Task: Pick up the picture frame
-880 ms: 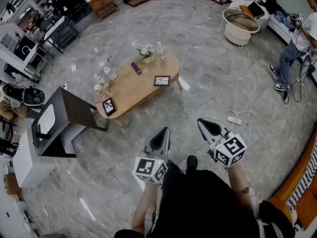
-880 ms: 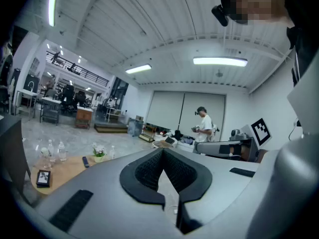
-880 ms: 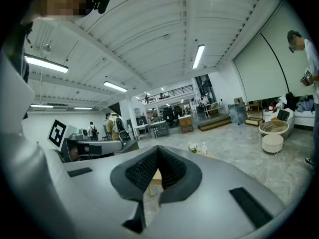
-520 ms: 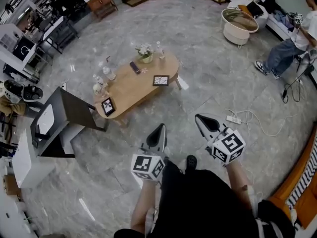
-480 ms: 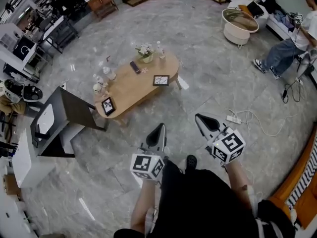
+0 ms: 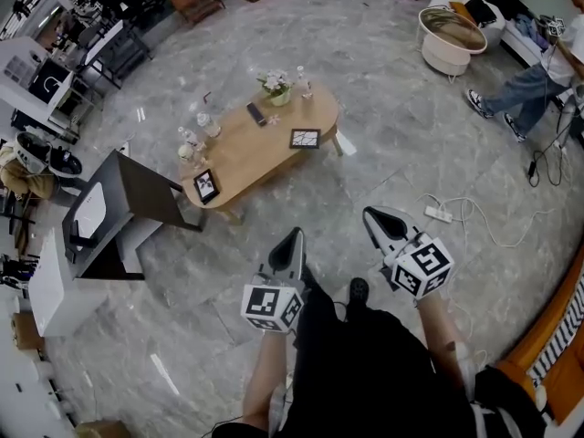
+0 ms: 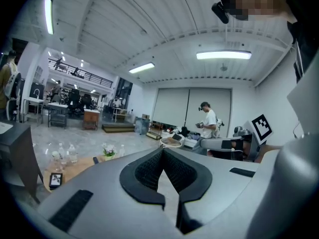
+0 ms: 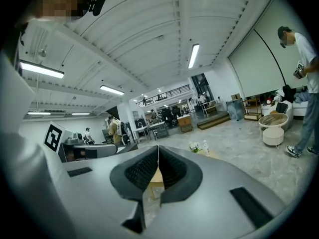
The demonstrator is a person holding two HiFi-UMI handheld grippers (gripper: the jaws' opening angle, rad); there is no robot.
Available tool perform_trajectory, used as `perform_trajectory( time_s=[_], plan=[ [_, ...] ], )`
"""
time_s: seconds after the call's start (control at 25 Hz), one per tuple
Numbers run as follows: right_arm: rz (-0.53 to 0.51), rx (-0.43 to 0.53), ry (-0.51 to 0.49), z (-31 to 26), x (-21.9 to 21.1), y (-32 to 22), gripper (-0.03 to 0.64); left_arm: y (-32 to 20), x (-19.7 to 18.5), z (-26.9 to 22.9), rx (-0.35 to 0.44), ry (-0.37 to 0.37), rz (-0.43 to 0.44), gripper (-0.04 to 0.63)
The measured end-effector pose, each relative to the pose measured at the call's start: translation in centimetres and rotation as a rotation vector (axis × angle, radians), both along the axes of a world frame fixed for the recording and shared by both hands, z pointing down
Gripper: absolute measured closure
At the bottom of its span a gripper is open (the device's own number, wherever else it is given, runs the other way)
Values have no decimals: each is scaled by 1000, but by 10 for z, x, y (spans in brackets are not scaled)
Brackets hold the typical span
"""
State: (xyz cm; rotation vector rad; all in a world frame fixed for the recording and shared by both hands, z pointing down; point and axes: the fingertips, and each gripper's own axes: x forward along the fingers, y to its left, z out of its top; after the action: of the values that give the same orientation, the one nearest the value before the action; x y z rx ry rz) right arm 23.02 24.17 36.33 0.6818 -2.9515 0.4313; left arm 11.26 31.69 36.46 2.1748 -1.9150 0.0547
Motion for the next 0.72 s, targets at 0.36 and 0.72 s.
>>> perform_trajectory(
  time_s=[0.36, 0.72],
  plan=[
    [44, -68, 16, 29, -31, -11, 603, -6, -33, 30, -40, 29, 39, 582],
    [148, -49, 83, 27, -91, -52, 603, -56, -114, 42, -47, 85, 103, 582]
  ],
)
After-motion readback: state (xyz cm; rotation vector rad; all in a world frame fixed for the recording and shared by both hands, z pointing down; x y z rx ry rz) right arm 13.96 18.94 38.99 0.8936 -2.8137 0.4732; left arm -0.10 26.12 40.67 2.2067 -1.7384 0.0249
